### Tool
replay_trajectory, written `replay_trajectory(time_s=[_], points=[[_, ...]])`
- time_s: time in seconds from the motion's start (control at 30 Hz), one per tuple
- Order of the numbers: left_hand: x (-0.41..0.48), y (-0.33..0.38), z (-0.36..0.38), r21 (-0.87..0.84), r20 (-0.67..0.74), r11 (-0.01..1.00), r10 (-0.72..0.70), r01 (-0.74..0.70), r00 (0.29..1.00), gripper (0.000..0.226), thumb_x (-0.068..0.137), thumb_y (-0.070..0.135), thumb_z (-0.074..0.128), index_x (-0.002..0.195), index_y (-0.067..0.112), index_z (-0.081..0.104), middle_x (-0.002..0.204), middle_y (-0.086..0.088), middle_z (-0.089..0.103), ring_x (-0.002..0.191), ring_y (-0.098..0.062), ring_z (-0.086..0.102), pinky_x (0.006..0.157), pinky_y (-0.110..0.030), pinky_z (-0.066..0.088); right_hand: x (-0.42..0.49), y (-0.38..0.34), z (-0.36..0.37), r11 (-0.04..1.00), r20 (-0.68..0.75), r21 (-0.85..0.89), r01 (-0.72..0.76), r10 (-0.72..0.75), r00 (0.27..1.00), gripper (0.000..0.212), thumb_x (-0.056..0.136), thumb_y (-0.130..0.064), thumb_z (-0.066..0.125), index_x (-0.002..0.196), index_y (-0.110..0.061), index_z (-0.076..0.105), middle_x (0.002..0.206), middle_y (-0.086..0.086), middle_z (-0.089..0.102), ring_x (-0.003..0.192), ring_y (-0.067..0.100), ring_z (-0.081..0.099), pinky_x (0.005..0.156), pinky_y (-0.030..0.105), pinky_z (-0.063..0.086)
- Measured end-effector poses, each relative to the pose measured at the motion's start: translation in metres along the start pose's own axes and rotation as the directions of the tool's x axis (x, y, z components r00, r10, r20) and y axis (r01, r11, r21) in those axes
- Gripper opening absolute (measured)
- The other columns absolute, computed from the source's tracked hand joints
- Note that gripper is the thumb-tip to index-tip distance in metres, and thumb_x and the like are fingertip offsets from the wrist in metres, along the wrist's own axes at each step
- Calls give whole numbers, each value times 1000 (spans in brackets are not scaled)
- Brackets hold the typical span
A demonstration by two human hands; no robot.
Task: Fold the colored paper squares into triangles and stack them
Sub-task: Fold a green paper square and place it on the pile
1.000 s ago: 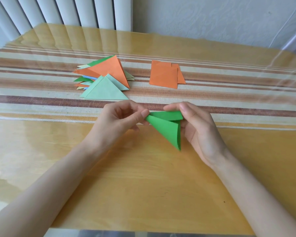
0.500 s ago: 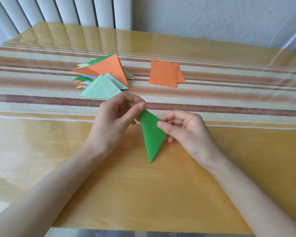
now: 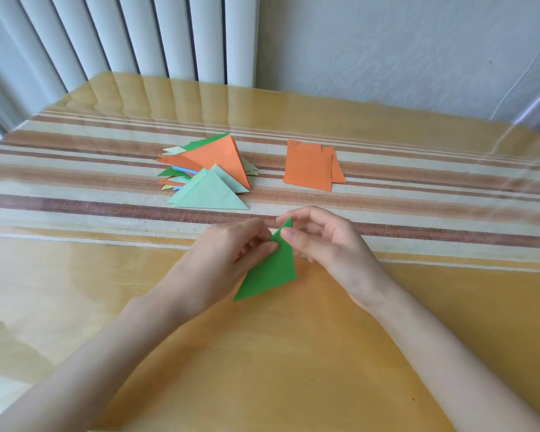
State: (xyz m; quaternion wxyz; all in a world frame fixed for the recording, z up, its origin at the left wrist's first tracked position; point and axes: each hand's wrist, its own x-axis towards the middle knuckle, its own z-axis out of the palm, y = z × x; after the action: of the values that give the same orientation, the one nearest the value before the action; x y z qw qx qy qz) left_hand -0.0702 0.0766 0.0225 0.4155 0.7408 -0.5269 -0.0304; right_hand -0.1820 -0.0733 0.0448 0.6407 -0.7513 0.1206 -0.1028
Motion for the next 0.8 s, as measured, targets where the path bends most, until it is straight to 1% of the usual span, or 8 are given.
replay_trajectory(time_s=[0.07, 0.2, 0.3, 0.43, 0.53, 0.63, 0.7, 0.8], points=[[-1, -5, -14, 35, 30, 998, 44, -45, 999, 28, 90, 40, 49, 85, 15, 60, 69, 22, 53, 68, 1, 53, 61, -19, 44, 8, -5, 8, 999, 24, -21, 41, -41, 999, 6, 86, -9, 67, 86, -15, 66, 75, -9, 62, 67, 1, 56, 63, 13, 44], [-6, -24, -43, 144, 19, 983, 109, -110, 994, 15, 89, 23, 58, 98, 13, 63, 86, 11, 57, 77, 0, 54, 68, -19, 45, 31, -15, 17, 993, -40, 17, 115, -114, 993, 20, 86, 3, 64, 73, -12, 61, 60, -4, 62, 53, 7, 57, 54, 17, 45], [-7, -45, -60, 360, -167, 926, 181, -111, 969, 14, 91, 15, 57, 100, 16, 68, 95, 5, 61, 76, -15, 60, 59, -33, 51, 46, -11, 23, 963, -79, -24, 270, -271, 959, 15, 85, 6, 65, 79, -8, 65, 86, 5, 73, 83, 15, 70, 75, 21, 54], [-6, -82, -66, 681, -134, 721, 298, -130, 945, 20, 82, -1, 64, 93, 11, 75, 89, -5, 66, 79, -22, 55, 51, -30, 47, 72, 19, 36, 579, 185, -590, 562, -580, 793, 9, 82, 2, 61, 88, 3, 68, 105, 11, 71, 97, 19, 68, 82, 29, 55], [-5, -97, -64, 711, -49, 691, 235, -131, 971, 20, 78, 2, 61, 89, 12, 74, 88, -5, 65, 75, -24, 57, 52, -29, 47, 86, 31, 43, 404, 310, -758, 512, -468, 828, 26, 84, 3, 45, 95, 5, 69, 107, 17, 70, 101, 30, 68, 75, 46, 59], [-5, -99, -61, 704, -22, 705, 135, -81, 991, 25, 76, 8, 54, 88, 13, 76, 90, -2, 67, 77, -23, 61, 53, -27, 49, 88, 35, 42, 255, 315, -853, 455, -444, 839, 42, 74, 9, 38, 97, 1, 72, 107, 14, 71, 105, 32, 66, 93, 60, 46], [-8, -95, -59, 675, -21, 736, 75, -41, 997, 35, 80, 16, 43, 93, 10, 75, 94, -2, 67, 82, -24, 62, 60, -31, 53, 85, 31, 42, 187, 291, -895, 405, -442, 848, 46, 77, -6, 33, 97, -5, 74, 108, 8, 72, 110, 31, 63, 103, 54, 33], [-11, -85, -53, 654, -5, 756, -1, 4, 1000, 40, 83, 27, 39, 100, 8, 71, 99, -5, 64, 85, -28, 60, 66, -36, 52, 81, 26, 51, 234, 208, -916, 327, -421, 883, 33, 86, -28, 53, 105, -9, 73, 113, 10, 68, 109, 31, 61, 97, 42, 46]])
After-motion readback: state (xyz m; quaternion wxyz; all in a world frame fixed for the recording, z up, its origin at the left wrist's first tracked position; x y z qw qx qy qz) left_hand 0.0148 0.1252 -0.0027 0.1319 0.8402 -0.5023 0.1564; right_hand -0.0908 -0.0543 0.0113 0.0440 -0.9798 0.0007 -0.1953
